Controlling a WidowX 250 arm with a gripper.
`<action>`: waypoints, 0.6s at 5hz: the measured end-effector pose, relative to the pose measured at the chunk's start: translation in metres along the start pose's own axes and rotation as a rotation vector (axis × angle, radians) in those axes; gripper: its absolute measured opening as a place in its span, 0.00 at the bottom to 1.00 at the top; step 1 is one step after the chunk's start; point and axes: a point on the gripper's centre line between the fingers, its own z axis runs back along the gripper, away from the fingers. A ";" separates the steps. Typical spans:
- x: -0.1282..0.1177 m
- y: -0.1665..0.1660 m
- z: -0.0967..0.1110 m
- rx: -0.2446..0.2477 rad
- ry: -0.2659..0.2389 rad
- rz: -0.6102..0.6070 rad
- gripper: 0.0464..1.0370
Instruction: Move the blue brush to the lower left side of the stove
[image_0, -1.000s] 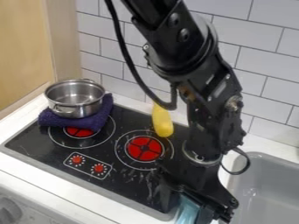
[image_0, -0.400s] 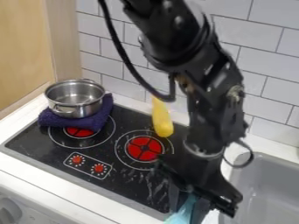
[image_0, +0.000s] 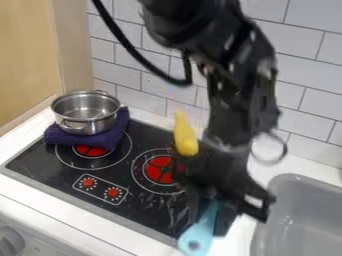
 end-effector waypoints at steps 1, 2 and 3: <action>0.000 0.017 0.010 0.007 0.016 0.137 0.25; 0.005 0.039 0.016 -0.013 -0.002 0.279 0.25; -0.011 0.068 0.009 0.008 0.038 0.424 0.25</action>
